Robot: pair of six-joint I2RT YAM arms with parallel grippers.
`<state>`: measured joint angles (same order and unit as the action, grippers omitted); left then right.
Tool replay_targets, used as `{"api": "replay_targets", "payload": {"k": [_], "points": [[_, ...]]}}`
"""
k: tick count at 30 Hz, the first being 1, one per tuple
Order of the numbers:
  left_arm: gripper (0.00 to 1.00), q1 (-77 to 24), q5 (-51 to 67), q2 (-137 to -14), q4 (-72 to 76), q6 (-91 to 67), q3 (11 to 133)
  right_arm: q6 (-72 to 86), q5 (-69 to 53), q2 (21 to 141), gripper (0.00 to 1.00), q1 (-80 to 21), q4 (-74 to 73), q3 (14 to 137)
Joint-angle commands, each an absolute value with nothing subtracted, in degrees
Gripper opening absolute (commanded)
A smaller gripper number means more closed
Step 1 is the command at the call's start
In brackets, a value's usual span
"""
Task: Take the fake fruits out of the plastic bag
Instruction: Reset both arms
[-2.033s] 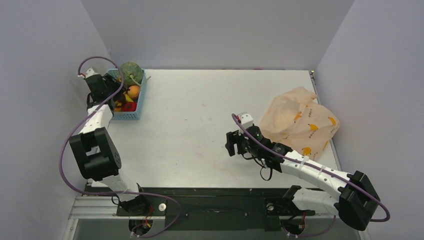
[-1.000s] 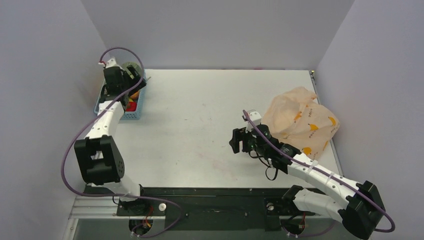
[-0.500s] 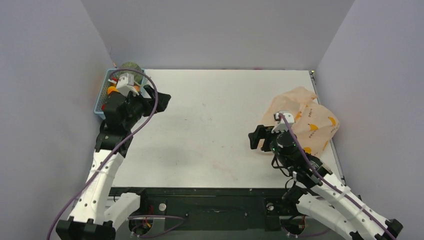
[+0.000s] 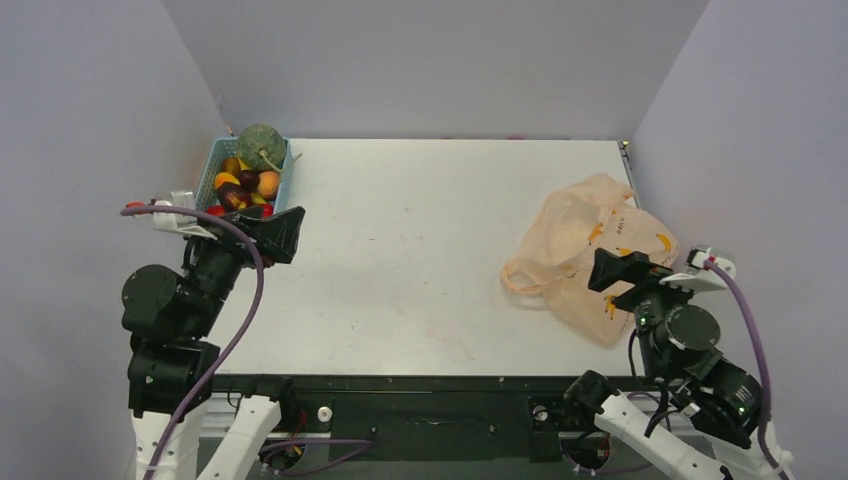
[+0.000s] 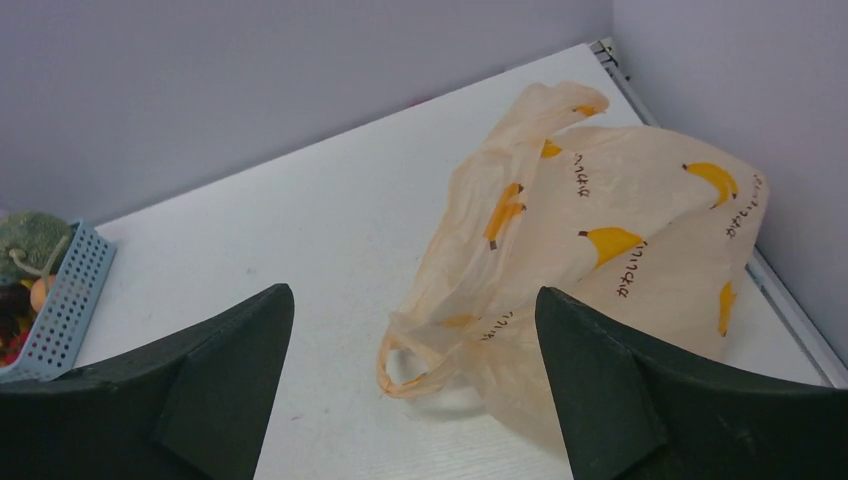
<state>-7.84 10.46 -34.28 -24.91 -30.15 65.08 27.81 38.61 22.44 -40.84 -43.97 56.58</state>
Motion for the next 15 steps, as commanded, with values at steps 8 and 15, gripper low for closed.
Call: {"api": "replay_targets", "payload": {"k": [8,15], "points": [[0.97,-7.8,2.3,-28.2,-29.9,-27.8,69.7,28.8,48.4,21.4,0.87,-40.5,-53.3,70.2],[0.97,-7.8,1.0,-27.5,-30.1,-27.7,68.3,28.1,50.3,22.2,0.88,-40.4,-53.6,70.8]]}}
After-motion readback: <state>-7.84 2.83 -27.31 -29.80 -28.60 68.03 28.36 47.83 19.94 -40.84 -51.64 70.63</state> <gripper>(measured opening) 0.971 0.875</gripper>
